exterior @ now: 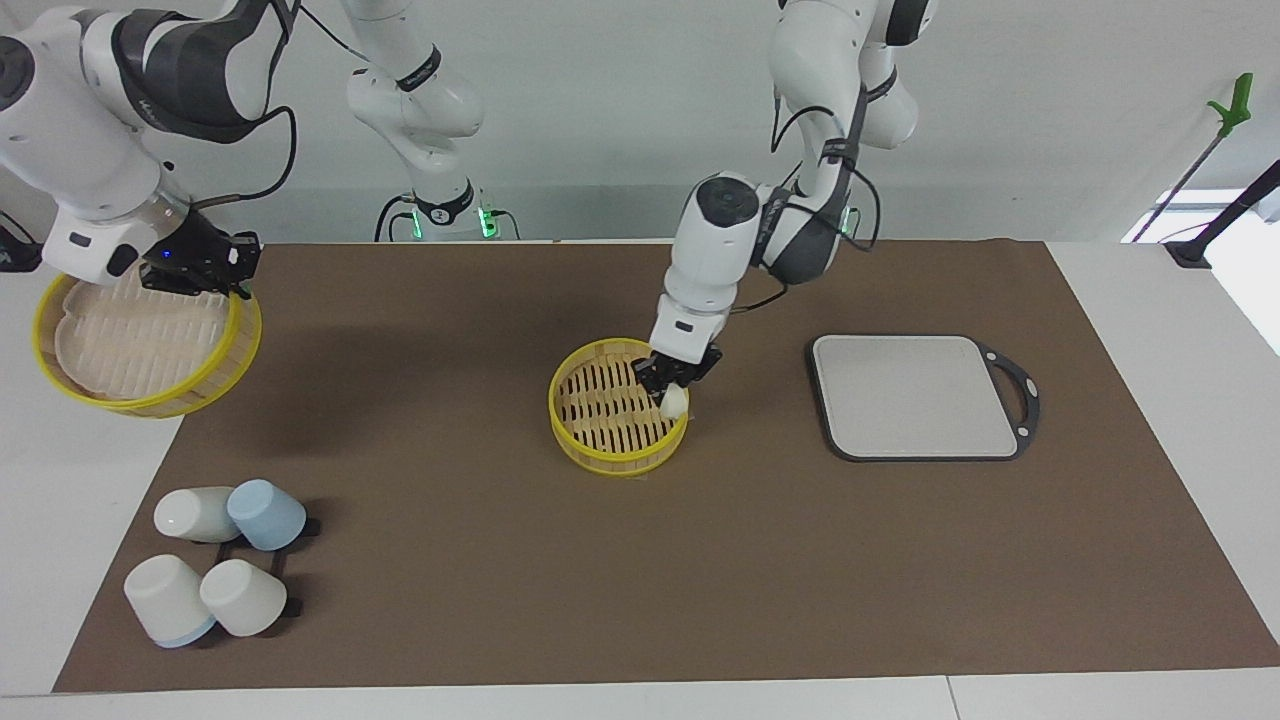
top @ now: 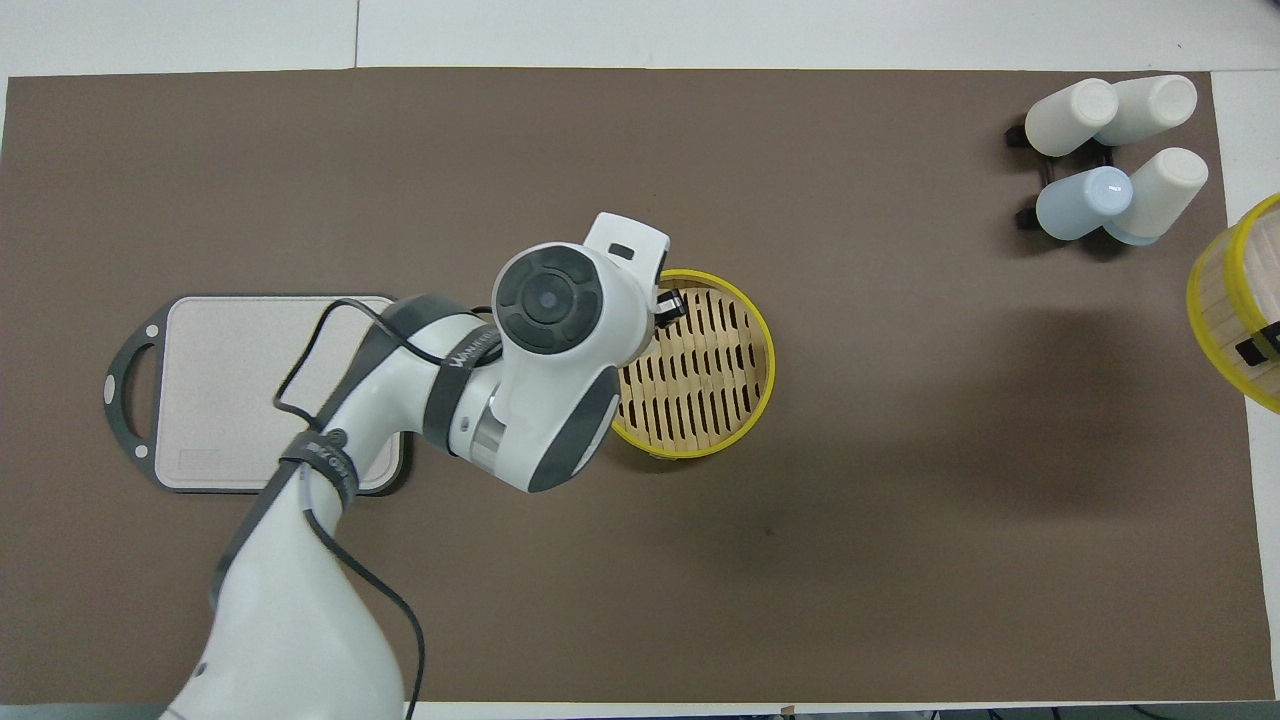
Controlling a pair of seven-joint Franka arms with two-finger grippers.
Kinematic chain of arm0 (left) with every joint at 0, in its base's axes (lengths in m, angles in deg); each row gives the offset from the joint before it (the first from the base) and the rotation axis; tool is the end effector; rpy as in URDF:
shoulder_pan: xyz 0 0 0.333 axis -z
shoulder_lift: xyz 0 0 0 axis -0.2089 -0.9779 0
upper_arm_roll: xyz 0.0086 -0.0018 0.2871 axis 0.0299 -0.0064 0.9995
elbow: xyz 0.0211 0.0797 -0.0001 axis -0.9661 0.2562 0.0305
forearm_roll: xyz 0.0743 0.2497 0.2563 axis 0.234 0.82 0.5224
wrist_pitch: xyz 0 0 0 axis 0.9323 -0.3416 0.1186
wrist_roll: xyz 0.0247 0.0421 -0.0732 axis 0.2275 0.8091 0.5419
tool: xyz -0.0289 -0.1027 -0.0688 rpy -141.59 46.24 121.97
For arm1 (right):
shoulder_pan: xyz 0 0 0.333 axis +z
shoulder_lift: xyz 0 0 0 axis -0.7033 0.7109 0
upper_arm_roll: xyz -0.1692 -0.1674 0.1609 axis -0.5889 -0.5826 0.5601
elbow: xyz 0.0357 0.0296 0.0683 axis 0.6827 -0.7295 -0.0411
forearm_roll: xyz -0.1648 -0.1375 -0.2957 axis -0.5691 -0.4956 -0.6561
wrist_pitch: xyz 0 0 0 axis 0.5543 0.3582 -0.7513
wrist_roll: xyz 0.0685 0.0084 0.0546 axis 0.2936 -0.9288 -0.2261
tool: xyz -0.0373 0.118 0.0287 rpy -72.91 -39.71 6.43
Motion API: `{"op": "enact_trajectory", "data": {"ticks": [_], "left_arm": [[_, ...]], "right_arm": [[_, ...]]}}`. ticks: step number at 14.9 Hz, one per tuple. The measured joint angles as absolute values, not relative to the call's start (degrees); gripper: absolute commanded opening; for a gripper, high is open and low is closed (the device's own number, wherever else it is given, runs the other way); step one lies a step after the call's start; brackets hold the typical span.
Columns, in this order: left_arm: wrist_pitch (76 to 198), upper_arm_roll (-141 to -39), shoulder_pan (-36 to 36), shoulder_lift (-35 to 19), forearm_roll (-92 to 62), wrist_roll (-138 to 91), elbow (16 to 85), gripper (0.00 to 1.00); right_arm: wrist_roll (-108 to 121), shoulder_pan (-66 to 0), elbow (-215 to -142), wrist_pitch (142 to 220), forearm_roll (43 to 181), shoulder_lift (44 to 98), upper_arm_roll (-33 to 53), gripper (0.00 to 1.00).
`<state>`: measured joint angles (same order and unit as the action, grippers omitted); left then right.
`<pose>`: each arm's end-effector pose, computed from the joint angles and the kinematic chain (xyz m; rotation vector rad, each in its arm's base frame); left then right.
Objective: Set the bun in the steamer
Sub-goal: 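Carry the bun over the open steamer and release it with the left gripper, then withdraw the left gripper while the right gripper brings the lid over the steamer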
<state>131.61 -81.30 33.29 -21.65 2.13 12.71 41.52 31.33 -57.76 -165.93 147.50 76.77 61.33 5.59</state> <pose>0.4886 -0.4144 0.3281 2.9394 0.4223 0.1051 0.5197 -0.1069 0.5123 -3.0537 -0.6068 0.3612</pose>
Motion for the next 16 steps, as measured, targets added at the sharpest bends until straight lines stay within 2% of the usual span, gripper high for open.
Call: {"op": "enact_trajectory", "data": {"ticks": [1, 2, 3, 4, 5, 10, 13, 16], "left_arm": [[133.0, -81.3, 34.5, -23.6, 2.2, 12.8, 41.5, 0.28], [134.0, -81.2, 35.2, -24.8, 2.2, 12.8, 41.5, 0.33], [134.4, -81.0, 35.4, -25.1, 2.3, 12.8, 41.3, 0.54], [134.5, -80.8, 35.3, -25.0, 2.3, 12.8, 41.2, 0.94], [134.6, -80.6, 35.3, -25.1, 2.3, 13.0, 41.2, 1.00], [132.3, -80.3, 35.0, -23.8, 2.3, 15.7, 41.2, 1.00], [120.4, -79.6, 30.7, -16.1, 2.5, 14.5, 41.1, 1.00], [107.0, -79.1, 20.5, -6.4, 2.9, 3.1, 41.2, 1.00]], "right_arm": [[31.3, -57.6, -166.4, 148.1, 76.7, 61.2, 5.9, 0.00], [31.3, -57.5, -166.7, 148.3, 76.7, 61.0, 6.1, 0.00], [31.3, -57.3, -166.8, 148.3, 76.7, 60.9, 6.1, 0.00], [31.3, -57.2, -166.9, 148.3, 76.6, 60.8, 6.1, 0.00], [31.3, -57.1, -166.9, 148.3, 76.6, 60.8, 6.1, 0.00], [31.3, -56.8, -166.9, 148.3, 76.7, 60.5, 6.5, 0.00], [24.3, -51.1, -166.8, 148.7, 76.9, 60.0, 6.8, 0.00], [8.2, -39.0, -166.9, 152.0, 77.4, 60.0, 7.1, 0.00]]}}
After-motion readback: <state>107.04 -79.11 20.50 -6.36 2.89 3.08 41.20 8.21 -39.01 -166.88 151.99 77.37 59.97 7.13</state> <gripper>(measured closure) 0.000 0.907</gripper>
